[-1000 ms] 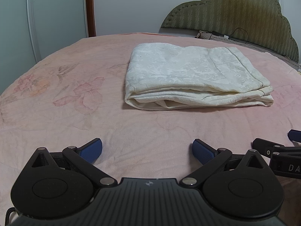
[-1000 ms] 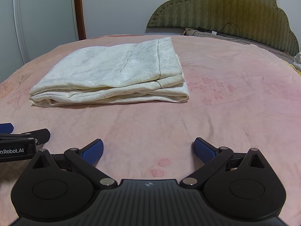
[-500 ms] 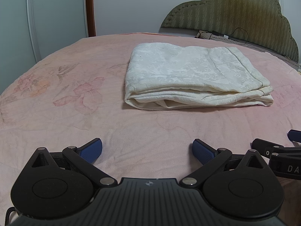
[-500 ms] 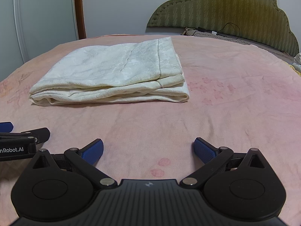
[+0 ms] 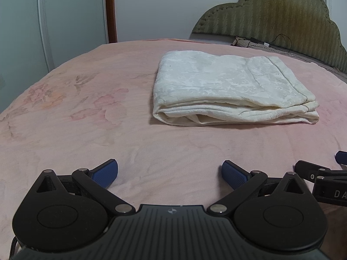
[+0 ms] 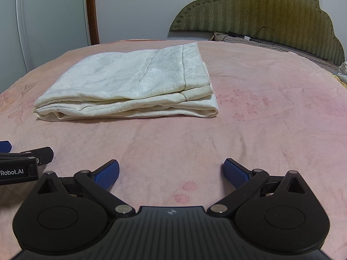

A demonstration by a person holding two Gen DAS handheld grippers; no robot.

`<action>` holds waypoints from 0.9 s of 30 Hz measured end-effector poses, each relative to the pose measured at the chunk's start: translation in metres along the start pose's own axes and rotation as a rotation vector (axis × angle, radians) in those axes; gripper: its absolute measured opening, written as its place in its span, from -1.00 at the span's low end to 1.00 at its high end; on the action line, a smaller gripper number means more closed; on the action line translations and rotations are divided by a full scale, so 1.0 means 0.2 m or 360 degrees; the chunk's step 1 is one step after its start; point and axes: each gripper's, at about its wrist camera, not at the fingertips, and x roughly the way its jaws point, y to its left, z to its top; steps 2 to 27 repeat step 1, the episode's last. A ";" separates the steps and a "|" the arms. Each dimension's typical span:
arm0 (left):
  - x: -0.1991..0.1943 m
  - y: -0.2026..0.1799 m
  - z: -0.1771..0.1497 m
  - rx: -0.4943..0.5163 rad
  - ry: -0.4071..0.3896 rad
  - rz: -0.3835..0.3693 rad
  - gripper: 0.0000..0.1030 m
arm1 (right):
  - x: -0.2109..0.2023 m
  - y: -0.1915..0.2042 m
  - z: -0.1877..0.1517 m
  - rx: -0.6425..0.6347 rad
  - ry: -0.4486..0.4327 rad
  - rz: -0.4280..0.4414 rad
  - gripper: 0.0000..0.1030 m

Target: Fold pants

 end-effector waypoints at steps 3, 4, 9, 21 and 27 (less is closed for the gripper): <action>0.00 0.00 0.00 0.0001 0.0002 0.0000 1.00 | 0.00 0.00 0.00 -0.0002 -0.0001 0.0004 1.00; 0.00 0.00 0.00 0.0001 0.0002 0.0000 1.00 | 0.00 0.00 0.00 -0.0002 -0.0001 0.0004 1.00; 0.00 0.00 0.00 0.0001 0.0002 0.0000 1.00 | 0.00 0.00 0.00 -0.0002 -0.0001 0.0004 1.00; 0.00 0.00 0.00 0.0001 0.0002 0.0000 1.00 | 0.00 0.00 0.00 -0.0002 -0.0001 0.0004 1.00; 0.00 0.00 0.00 0.0001 0.0002 0.0000 1.00 | 0.00 0.00 0.00 -0.0002 -0.0001 0.0004 1.00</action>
